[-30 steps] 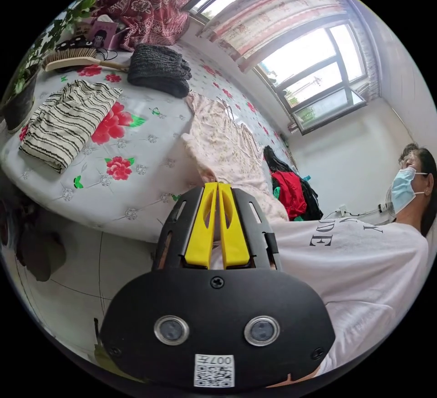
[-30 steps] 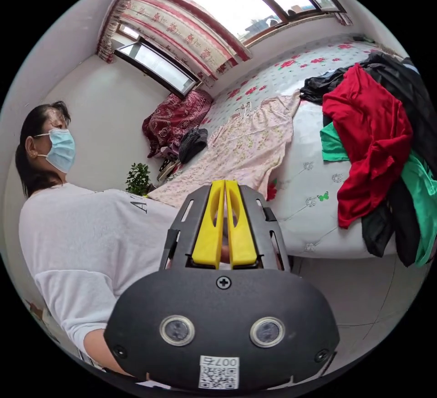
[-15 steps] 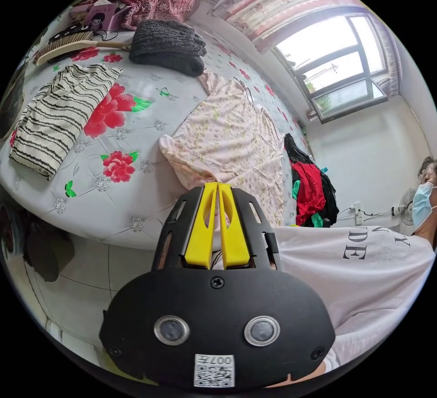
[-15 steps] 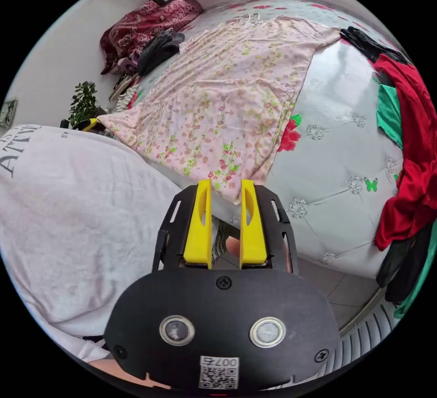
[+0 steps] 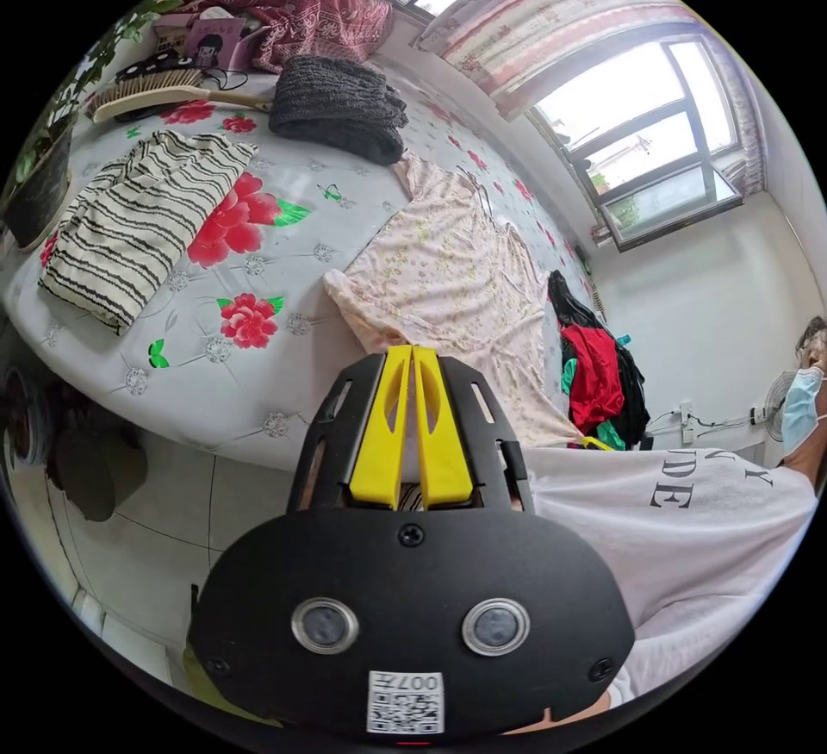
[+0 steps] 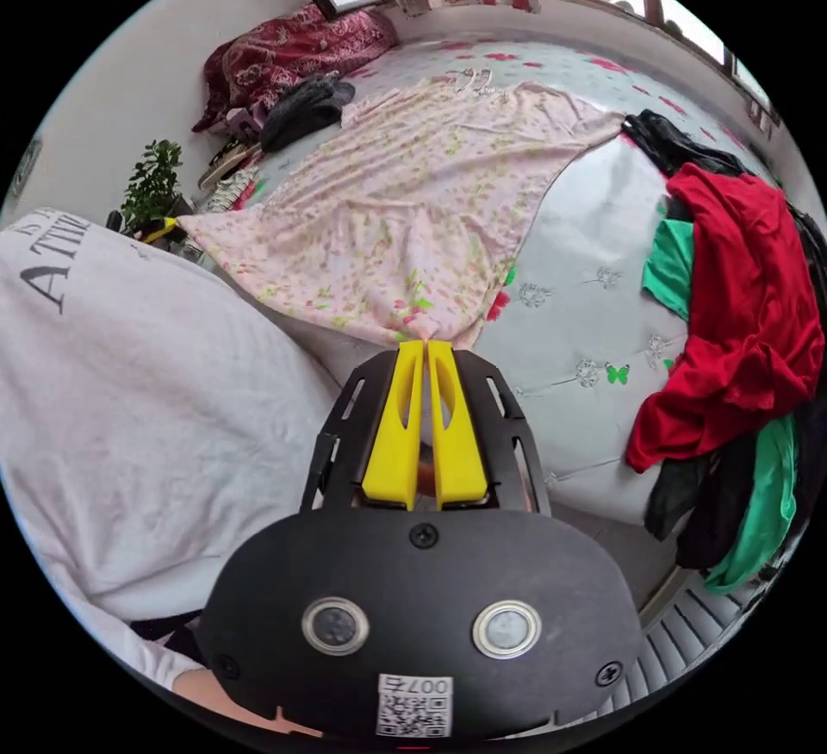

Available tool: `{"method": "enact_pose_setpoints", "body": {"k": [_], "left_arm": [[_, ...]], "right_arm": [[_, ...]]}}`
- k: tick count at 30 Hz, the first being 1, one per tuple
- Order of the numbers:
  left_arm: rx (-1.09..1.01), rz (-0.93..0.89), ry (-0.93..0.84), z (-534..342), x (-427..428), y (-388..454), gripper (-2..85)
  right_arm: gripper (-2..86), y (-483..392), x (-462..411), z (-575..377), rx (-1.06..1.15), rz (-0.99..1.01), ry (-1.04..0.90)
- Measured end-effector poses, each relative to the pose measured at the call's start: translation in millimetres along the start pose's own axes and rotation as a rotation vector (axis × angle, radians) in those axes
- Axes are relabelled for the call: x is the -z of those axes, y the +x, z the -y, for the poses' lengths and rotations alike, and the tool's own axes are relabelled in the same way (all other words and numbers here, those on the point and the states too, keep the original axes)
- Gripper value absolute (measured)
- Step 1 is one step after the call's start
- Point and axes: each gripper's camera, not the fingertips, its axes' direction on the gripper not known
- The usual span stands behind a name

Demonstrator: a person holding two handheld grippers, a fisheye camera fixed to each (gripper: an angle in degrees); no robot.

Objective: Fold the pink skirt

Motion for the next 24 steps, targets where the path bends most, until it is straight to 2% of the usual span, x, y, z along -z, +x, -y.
{"method": "enact_pose_setpoints", "body": {"k": [5,12,17,20,22,24], "left_arm": [[0.016,-0.068,0.011,-25.8,3.1,1.0,-1.0],[0.028,-0.100,-0.027,-61.9,7.7,10.2,-1.0],[0.064,-0.141,0.052,-52.6,18.2,7.0,-1.0],[0.049,-0.163,0.029,-25.9,3.5,10.5,-1.0],[0.012,-0.154,-0.006,-9.8,-11.0,18.7,-1.0],[-0.037,-0.126,-0.042,3.1,-28.3,29.1,-1.0]], "right_arm": [[-0.2,17.8,52.9,-43.3,-0.066,0.053,0.056],[-0.2,27.9,72.8,-88.1,-0.158,0.178,0.077],[-0.2,42.8,81.2,-82.7,-0.202,0.266,0.174],[-0.1,59.2,83.9,-65.0,-0.235,0.352,0.264],[0.0,60.4,78.8,-48.4,-0.228,0.360,0.268],[0.3,43.7,57.8,-28.3,-0.186,0.280,0.196]]}}
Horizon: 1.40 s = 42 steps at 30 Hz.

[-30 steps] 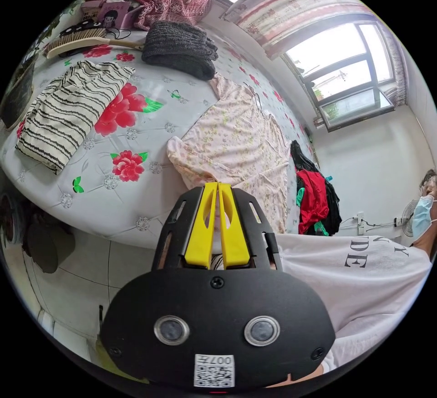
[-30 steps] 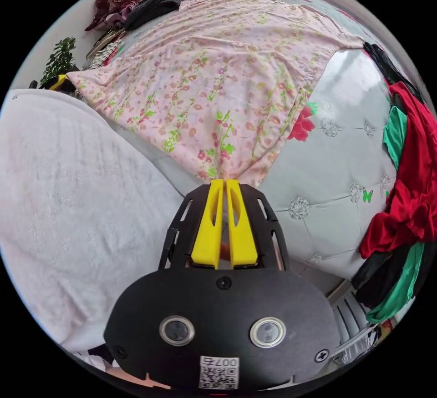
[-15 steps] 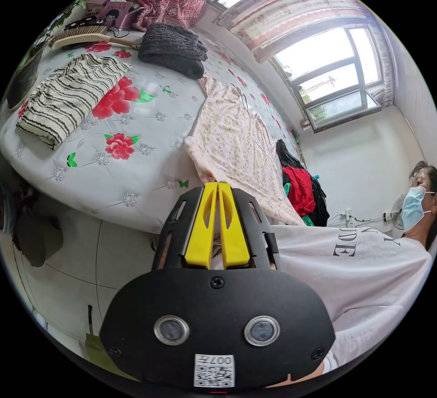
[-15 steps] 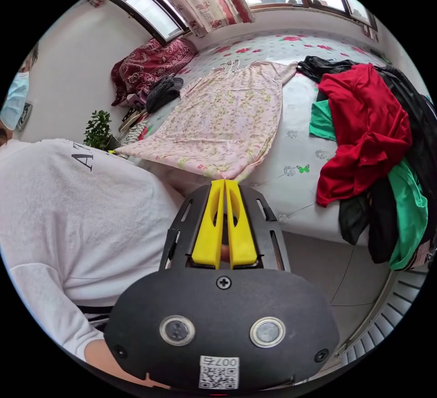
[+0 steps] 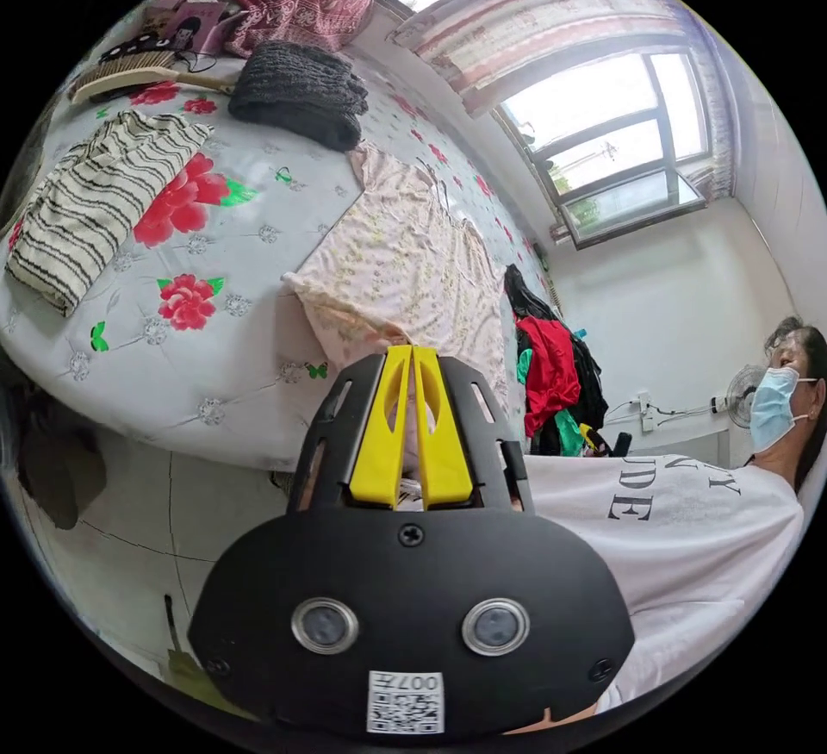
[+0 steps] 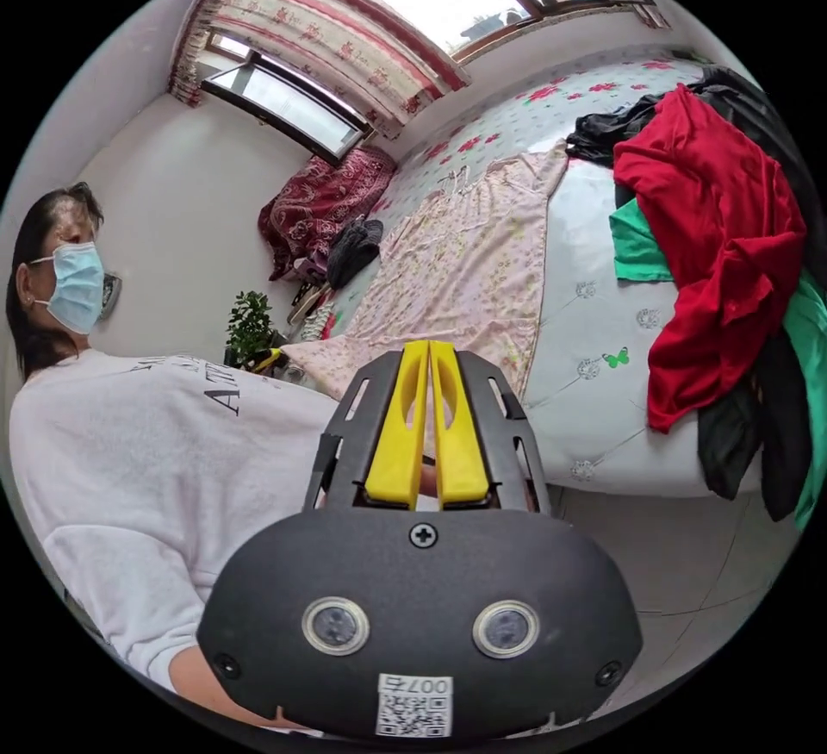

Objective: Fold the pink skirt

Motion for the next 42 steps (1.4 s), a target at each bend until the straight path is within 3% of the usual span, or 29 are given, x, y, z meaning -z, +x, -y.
{"method": "enact_pose_setpoints", "body": {"k": [6,11,15,21,31,36,42], "left_arm": [[0.044,-0.020,-0.016,9.4,-10.1,-14.3,-1.0],[0.076,0.011,-0.018,13.7,-1.5,-20.8,-1.0],[0.106,0.024,-0.029,10.5,-1.9,-23.6,-1.0],[0.147,0.034,-0.016,3.3,2.9,-26.3,-1.0],[0.097,-0.024,0.011,42.6,8.6,-10.5,-1.0],[0.074,-0.138,0.088,122.9,-4.4,-8.9,-1.0],[0.150,-0.139,0.141,247.3,-66.0,-21.4,-0.5]], "right_arm": [[3.8,-30.6,-126.1,-28.0,0.080,-0.280,-0.350],[6.0,-19.4,-163.9,-53.7,-0.054,-0.403,-0.395],[6.2,2.4,-181.0,-60.5,-0.199,-0.371,-0.457],[1.2,5.0,-202.9,-63.4,-0.225,-0.317,-0.558],[-0.3,-3.3,-91.1,-26.2,-0.166,-0.011,-0.167],[-0.3,9.0,-57.6,35.9,-0.193,0.143,0.060],[-0.1,33.2,-92.4,142.9,-0.215,0.111,0.154]]}}
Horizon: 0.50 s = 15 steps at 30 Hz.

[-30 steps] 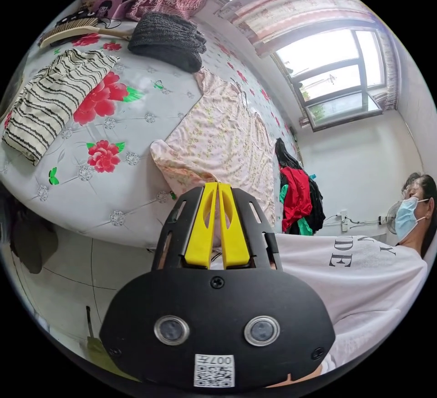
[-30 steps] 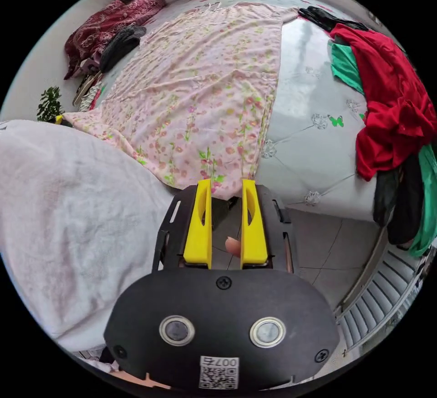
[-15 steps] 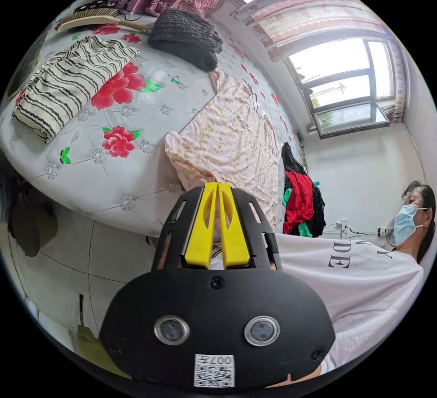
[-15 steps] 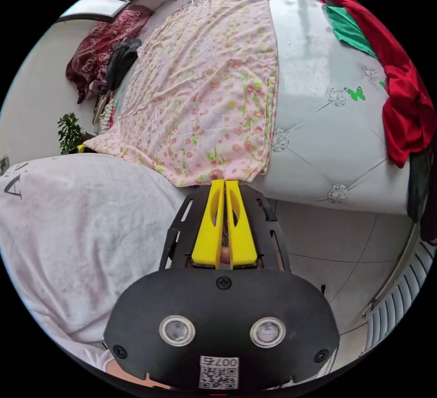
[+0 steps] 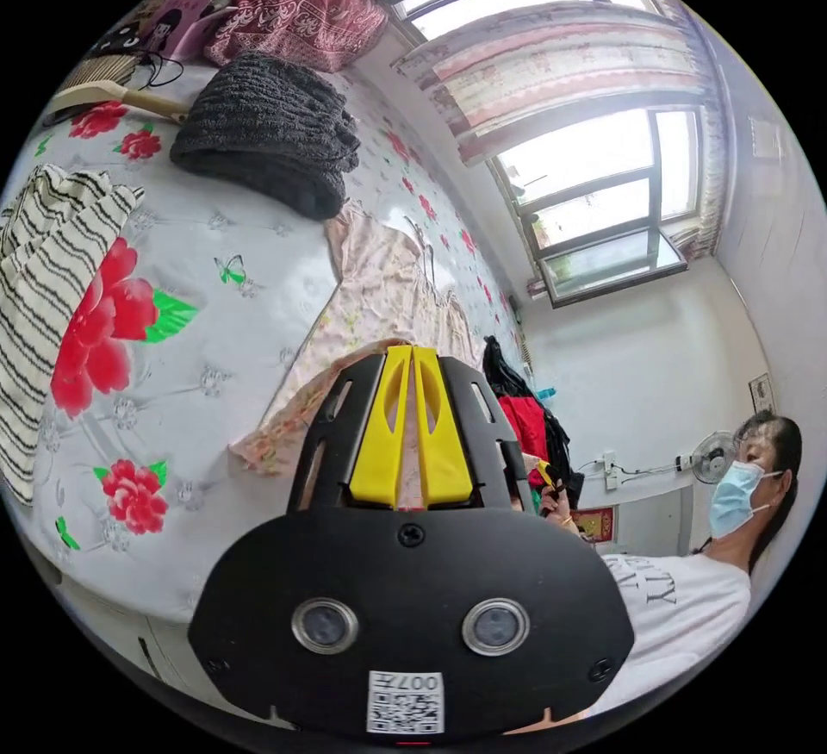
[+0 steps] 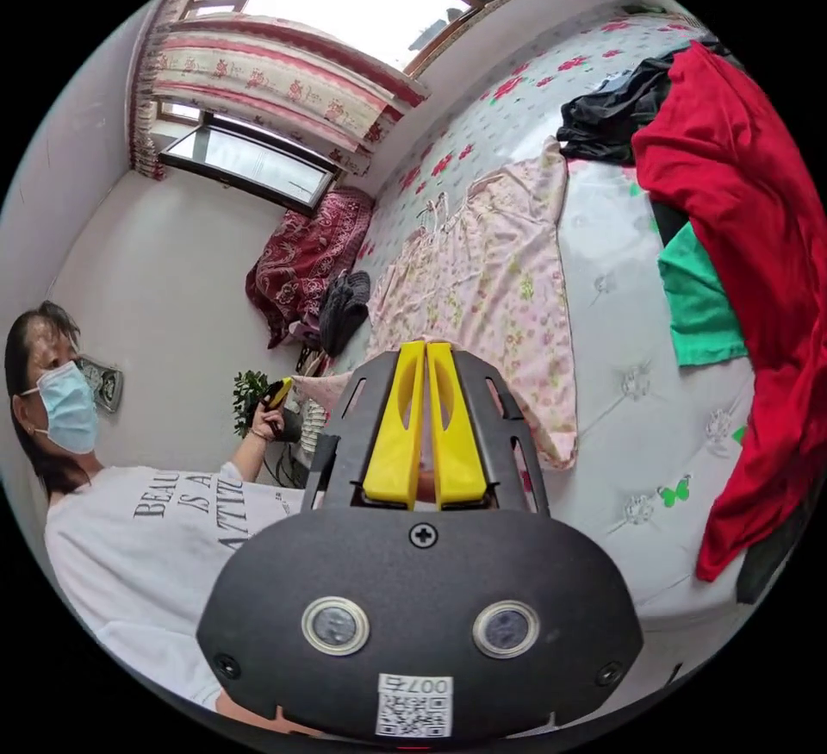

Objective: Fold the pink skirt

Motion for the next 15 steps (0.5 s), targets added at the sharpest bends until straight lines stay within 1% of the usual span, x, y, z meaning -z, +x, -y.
{"method": "enact_pose_setpoints", "body": {"k": [2,4,6,7,9,11,14,15], "left_arm": [[0.065,0.029,0.010,24.5,-33.7,-10.9,0.1],[0.128,0.077,-0.008,39.3,-66.9,-23.2,3.3],[0.168,0.167,-0.073,47.4,-97.4,-33.7,8.8],[0.162,0.191,-0.077,47.1,-100.4,-34.0,9.1],[0.082,0.266,-0.088,38.1,-101.9,-28.8,9.8],[0.023,0.301,-0.118,21.3,-98.5,-24.7,9.9],[-0.026,0.404,-0.161,-19.9,-88.5,-20.6,10.1],[-0.030,0.446,-0.176,-36.1,-86.4,-19.8,10.1]], "right_arm": [[0.1,9.8,-27.2,23.0,-0.017,-0.062,0.030],[0.6,27.4,-57.2,37.1,-0.101,-0.166,0.007],[1.5,44.1,-84.7,35.4,-0.177,-0.276,-0.045],[1.7,45.4,-87.7,31.9,-0.181,-0.297,-0.049],[2.6,43.9,-88.5,10.8,-0.149,-0.353,-0.067],[3.3,42.6,-81.5,-11.5,-0.140,-0.401,-0.088],[4.6,46.5,-59.9,-54.3,-0.183,-0.453,-0.086],[5.1,52.8,-52.9,-69.2,-0.224,-0.431,-0.084]]}}
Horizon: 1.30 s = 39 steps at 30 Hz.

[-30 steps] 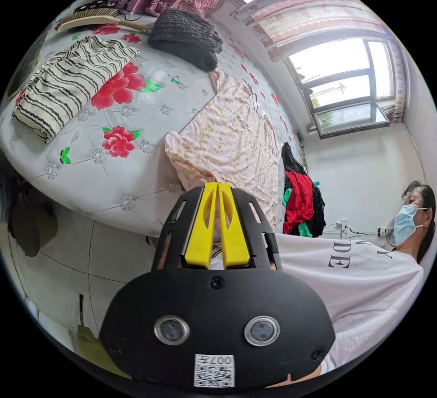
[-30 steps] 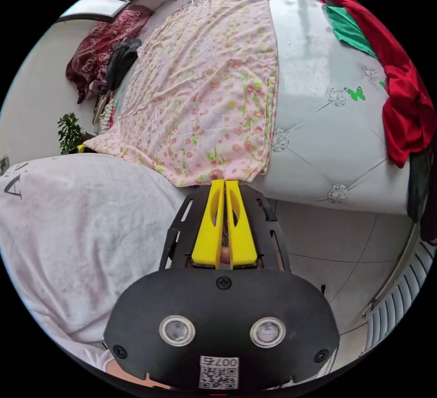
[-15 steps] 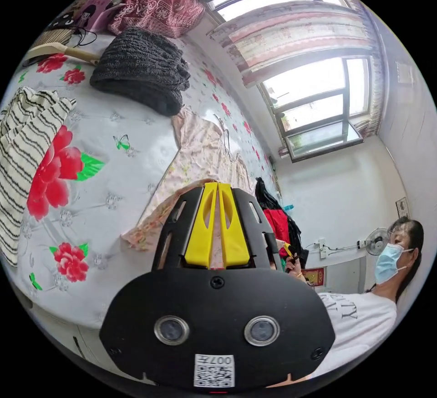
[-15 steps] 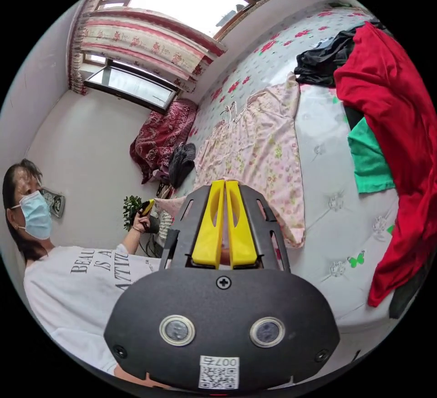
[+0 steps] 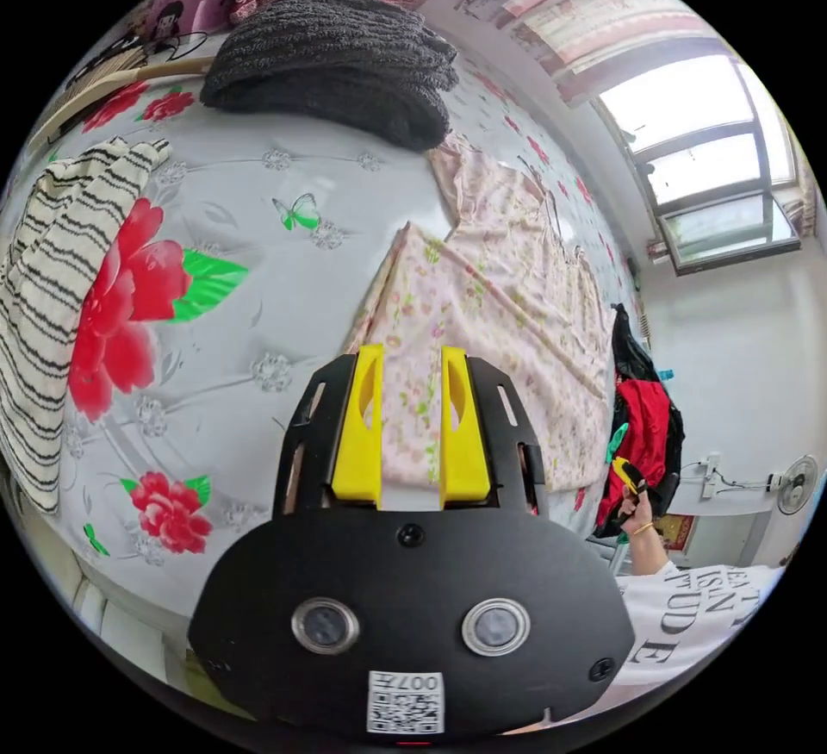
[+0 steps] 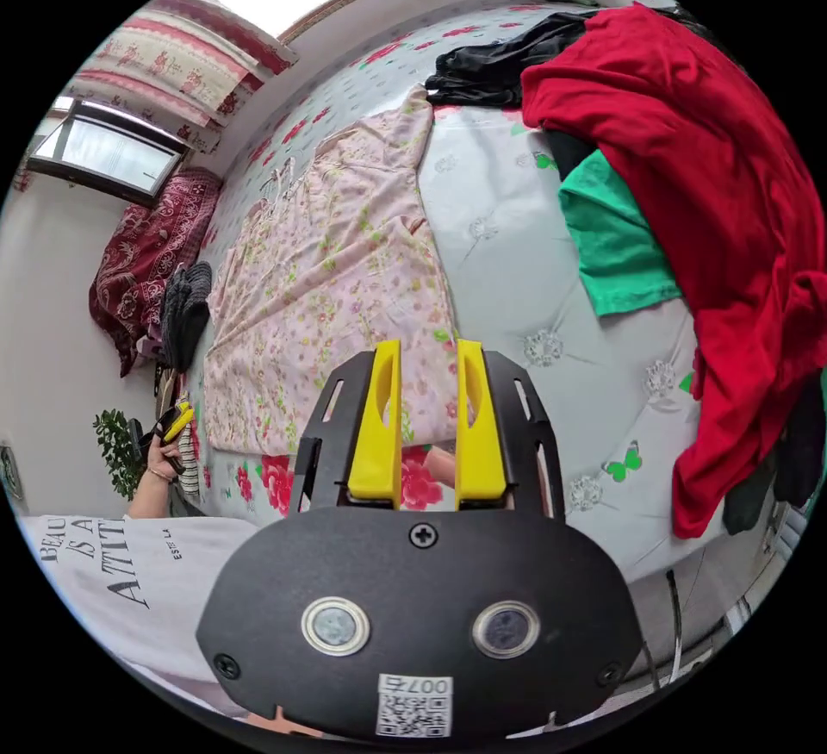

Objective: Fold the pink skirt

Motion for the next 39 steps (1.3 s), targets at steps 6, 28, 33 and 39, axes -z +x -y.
{"method": "enact_pose_setpoints", "body": {"k": [6,28,33,39], "left_arm": [[-0.020,0.097,-0.075,-31.6,-32.1,26.8,9.8],[0.047,0.111,-0.140,-156.7,28.3,-13.8,-1.0],[0.106,-0.017,-0.109,-199.8,67.3,-33.1,-1.0],[0.136,-0.195,0.025,-198.5,115.5,-34.6,-1.0]], "right_arm": [[5.2,21.1,-34.7,-12.4,-0.077,0.176,-0.096],[-0.3,97.3,23.8,-133.3,-0.135,0.225,-0.167],[-0.3,111.9,58.3,-170.5,-0.170,0.285,-0.154],[-0.3,101.9,99.8,-164.9,-0.143,0.477,-0.080]]}}
